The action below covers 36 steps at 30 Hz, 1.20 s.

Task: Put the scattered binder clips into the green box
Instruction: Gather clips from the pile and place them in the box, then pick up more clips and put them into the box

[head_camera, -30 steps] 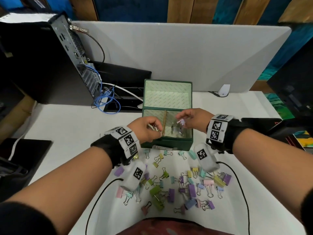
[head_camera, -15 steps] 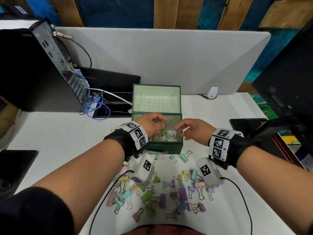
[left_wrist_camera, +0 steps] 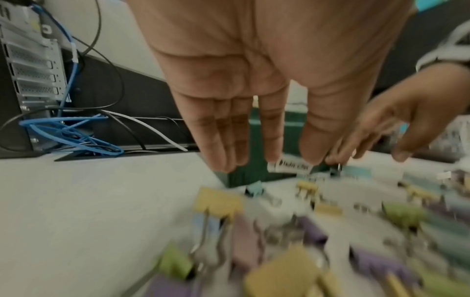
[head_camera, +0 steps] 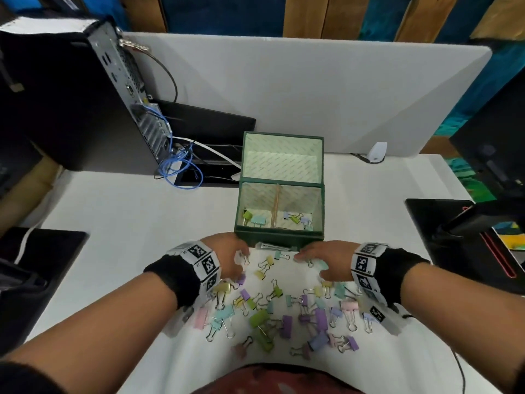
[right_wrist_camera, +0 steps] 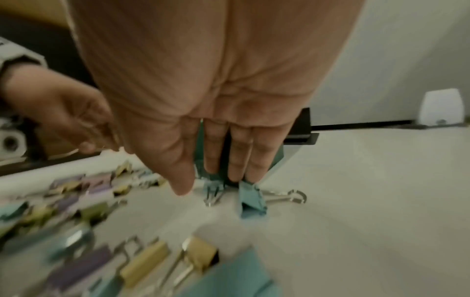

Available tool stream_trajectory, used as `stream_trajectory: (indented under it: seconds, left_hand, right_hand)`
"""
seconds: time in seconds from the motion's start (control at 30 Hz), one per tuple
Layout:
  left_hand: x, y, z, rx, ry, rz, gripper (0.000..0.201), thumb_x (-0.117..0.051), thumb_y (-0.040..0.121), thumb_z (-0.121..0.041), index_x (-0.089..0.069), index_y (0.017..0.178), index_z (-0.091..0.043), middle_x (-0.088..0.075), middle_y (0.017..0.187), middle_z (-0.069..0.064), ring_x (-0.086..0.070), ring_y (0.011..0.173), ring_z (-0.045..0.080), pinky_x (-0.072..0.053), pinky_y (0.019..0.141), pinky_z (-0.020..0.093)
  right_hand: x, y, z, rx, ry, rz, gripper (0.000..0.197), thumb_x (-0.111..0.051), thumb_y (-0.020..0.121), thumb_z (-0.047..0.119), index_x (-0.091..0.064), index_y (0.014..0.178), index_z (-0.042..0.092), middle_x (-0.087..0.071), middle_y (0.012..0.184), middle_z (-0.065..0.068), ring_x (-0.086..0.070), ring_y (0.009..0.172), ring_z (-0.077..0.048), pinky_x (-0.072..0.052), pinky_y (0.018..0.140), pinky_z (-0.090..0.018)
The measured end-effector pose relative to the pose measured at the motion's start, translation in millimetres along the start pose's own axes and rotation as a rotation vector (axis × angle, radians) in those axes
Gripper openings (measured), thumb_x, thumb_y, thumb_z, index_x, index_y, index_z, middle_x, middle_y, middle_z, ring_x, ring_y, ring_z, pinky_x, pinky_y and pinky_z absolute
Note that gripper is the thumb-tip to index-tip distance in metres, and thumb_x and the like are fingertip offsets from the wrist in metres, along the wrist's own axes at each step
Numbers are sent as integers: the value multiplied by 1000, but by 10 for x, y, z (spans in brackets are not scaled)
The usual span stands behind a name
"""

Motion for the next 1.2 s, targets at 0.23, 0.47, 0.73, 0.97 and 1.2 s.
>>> stream_trajectory:
  seconds: [0.23, 0.47, 0.73, 0.97, 1.2]
  left_hand:
    - [-249, 96, -113, -47, 142, 7, 71, -67, 78, -34, -32, 139, -25, -47, 133, 7, -53, 115, 27, -48, 93, 36]
    - [-315, 152, -431, -83, 206, 23, 62, -71, 71, -33, -42, 125, -24, -52, 118, 9, -56, 103, 29, -49, 82, 36]
    - [-346, 237, -442, -103, 95, 54, 53, -68, 78, -26, -47, 127, -28, -44, 120, 11, -48, 111, 33, -45, 85, 34]
    - [-398, 203, -378, -71, 13, 22, 49, -68, 79, -25, -49, 124, -30, -42, 123, 10, -52, 109, 31, -45, 89, 33]
    - [-427, 135, -372, -123, 3, 19, 61, -67, 77, -22, -43, 130, -39, -41, 133, 12, -46, 121, 31, -42, 96, 32]
  right_hand:
    - [-139, 214, 228, 28, -178, -66, 79, -54, 84, 1, -15, 147, 27, -28, 152, -9, -43, 130, -31, -42, 104, -38]
    - [-75, 399, 339, -22, -194, -153, 67, -52, 92, 12, -15, 145, 29, -44, 138, -12, -54, 115, -34, -50, 92, -38]
    - [-110, 334, 292, 25, -191, -127, 41, -54, 87, 10, -46, 126, 17, -47, 120, -15, -58, 100, -34, -49, 78, -37]
    - [-171, 236, 333, 120, -138, -72, 62, -63, 83, 23, -37, 138, 33, -43, 130, -7, -51, 113, -29, -49, 93, -42]
    - [-187, 256, 511, 154, -195, -80, 45, -56, 87, 18, -49, 130, 30, -46, 129, -7, -48, 117, -29, -48, 91, -38]
Point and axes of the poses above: each hand's wrist, its own y-axis towards the middle knuckle, its own x-axis out of the back of the hand, z = x × y, the point moved 9 cm from there along y, towards the middle knuckle
